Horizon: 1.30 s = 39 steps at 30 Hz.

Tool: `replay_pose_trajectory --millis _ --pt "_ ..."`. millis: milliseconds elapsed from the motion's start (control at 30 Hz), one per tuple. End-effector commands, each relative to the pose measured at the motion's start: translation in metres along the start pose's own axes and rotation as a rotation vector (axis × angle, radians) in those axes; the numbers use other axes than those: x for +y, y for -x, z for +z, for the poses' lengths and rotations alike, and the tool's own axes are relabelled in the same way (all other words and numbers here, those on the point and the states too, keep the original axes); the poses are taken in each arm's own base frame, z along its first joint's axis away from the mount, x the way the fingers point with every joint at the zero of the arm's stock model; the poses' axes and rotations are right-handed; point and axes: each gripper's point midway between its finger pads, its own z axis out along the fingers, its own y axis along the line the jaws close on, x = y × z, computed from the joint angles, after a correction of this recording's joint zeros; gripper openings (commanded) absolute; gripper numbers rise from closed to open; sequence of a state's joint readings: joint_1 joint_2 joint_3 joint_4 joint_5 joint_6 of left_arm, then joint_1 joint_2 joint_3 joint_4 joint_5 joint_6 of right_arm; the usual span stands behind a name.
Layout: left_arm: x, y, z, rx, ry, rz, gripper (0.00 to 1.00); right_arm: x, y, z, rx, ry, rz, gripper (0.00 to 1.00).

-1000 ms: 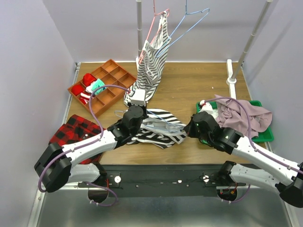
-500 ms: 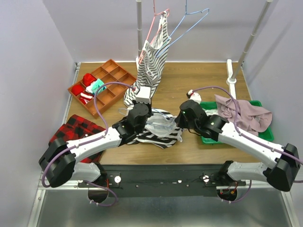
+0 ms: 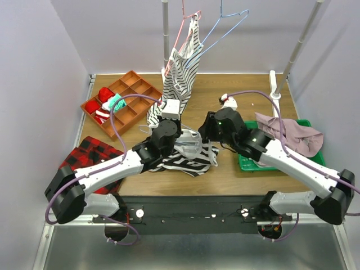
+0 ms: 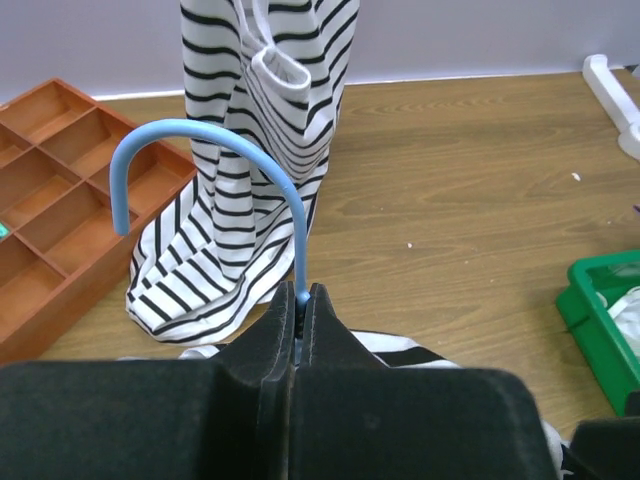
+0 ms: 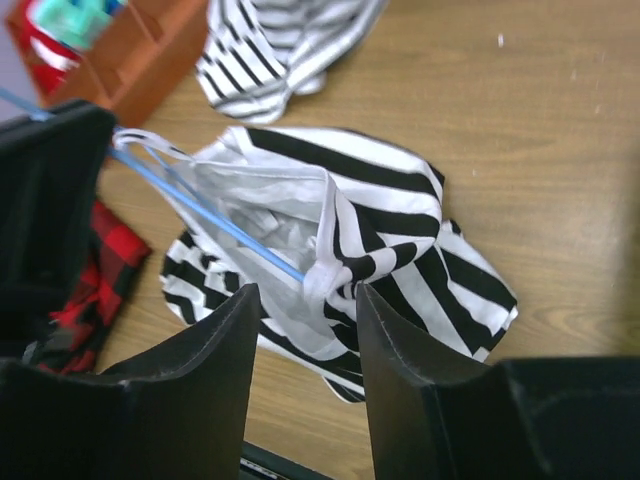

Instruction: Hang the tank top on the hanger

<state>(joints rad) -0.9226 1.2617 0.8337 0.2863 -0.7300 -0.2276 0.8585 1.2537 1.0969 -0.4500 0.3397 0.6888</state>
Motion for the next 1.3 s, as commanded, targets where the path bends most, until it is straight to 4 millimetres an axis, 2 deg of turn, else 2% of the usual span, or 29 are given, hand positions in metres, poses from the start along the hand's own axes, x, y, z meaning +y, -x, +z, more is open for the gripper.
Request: replay_pose_trajectory --millis 0,100,133,167,233,267,333,367,433,467,533,567,633,667,733,767,800,867,967,1033,1067,1133,1167,1267 --pt "-0.001 0.055 -0.012 -0.082 -0.002 -0.042 0.0 0.02 0.057 -0.045 -0.148 0.089 -0.05 0.56" --pt "-0.006 0.082 -0.022 -0.102 -0.047 -0.032 0.0 0.018 0.071 -0.068 -0.205 0.123 -0.1 0.6" --pt "-0.007 0.089 -0.025 -0.105 -0.059 -0.024 0.0 0.022 0.075 -0.075 -0.224 0.162 -0.144 0.62" --pt "-0.014 0.108 -0.03 -0.125 -0.105 -0.036 0.0 0.025 0.082 -0.088 -0.253 0.196 -0.162 0.65" --pt "-0.017 0.119 -0.038 -0.107 -0.147 -0.008 0.0 0.035 0.088 -0.101 -0.272 0.266 -0.234 0.66" --pt "-0.02 0.142 -0.045 -0.134 -0.174 -0.022 0.0 0.039 0.091 -0.11 -0.283 0.297 -0.253 0.66" --pt "-0.029 0.15 -0.055 -0.107 -0.239 0.02 0.0 0.05 0.097 -0.123 -0.288 0.357 -0.301 0.66" --pt "-0.03 0.176 -0.063 -0.139 -0.258 0.017 0.0 0.053 0.099 -0.128 -0.289 0.378 -0.316 0.66" --pt "-0.037 0.181 -0.072 -0.101 -0.299 0.075 0.0 0.061 0.103 -0.137 -0.298 0.421 -0.352 0.66" --pt "-0.037 0.206 -0.08 -0.133 -0.305 0.067 0.0 0.068 0.107 -0.146 -0.309 0.46 -0.359 0.66" --pt "-0.039 0.206 -0.083 -0.094 -0.304 0.144 0.0 0.073 0.115 -0.156 -0.342 0.496 -0.371 0.66" --pt "-0.041 0.226 -0.092 -0.119 -0.312 0.123 0.0 0.079 0.12 -0.163 -0.357 0.52 -0.377 0.67" --pt "-0.04 0.227 -0.091 -0.094 -0.285 0.221 0.0 0.084 0.124 -0.167 -0.365 0.538 -0.391 0.67" --pt "-0.041 0.247 -0.1 -0.125 -0.291 0.21 0.0 0.086 0.128 -0.17 -0.375 0.541 -0.386 0.66" --pt "-0.048 0.247 -0.1 -0.102 -0.298 0.287 0.0 0.092 0.139 -0.178 -0.403 0.557 -0.38 0.67" --pt "-0.045 0.264 -0.106 -0.131 -0.286 0.278 0.0 0.094 0.142 -0.179 -0.409 0.56 -0.38 0.66" --pt "-0.054 0.264 -0.108 -0.129 -0.302 0.297 0.0 0.096 0.149 -0.186 -0.429 0.567 -0.375 0.67" --pt "-0.056 0.271 -0.112 -0.143 -0.306 0.331 0.0 0.102 0.149 -0.189 -0.421 0.593 -0.392 0.67" --pt "-0.068 0.26 -0.113 -0.128 -0.329 0.366 0.0 0.098 0.144 -0.185 -0.4 0.577 -0.406 0.67" --pt "-0.068 0.259 -0.114 -0.137 -0.333 0.354 0.0 0.093 0.135 -0.181 -0.376 0.569 -0.412 0.66" --pt "-0.07 0.248 -0.111 -0.123 -0.332 0.369 0.0 0.089 0.121 -0.17 -0.335 0.566 -0.418 0.66" --pt "-0.069 0.246 -0.11 -0.134 -0.324 0.352 0.0 0.085 0.109 -0.168 -0.308 0.578 -0.416 0.66" --pt "-0.071 0.237 -0.108 -0.121 -0.325 0.361 0.0 0.083 0.096 -0.162 -0.271 0.584 -0.416 0.66" --pt "-0.079 0.226 -0.105 -0.107 -0.344 0.353 0.0 0.079 0.079 -0.159 -0.226 0.609 -0.414 0.63"
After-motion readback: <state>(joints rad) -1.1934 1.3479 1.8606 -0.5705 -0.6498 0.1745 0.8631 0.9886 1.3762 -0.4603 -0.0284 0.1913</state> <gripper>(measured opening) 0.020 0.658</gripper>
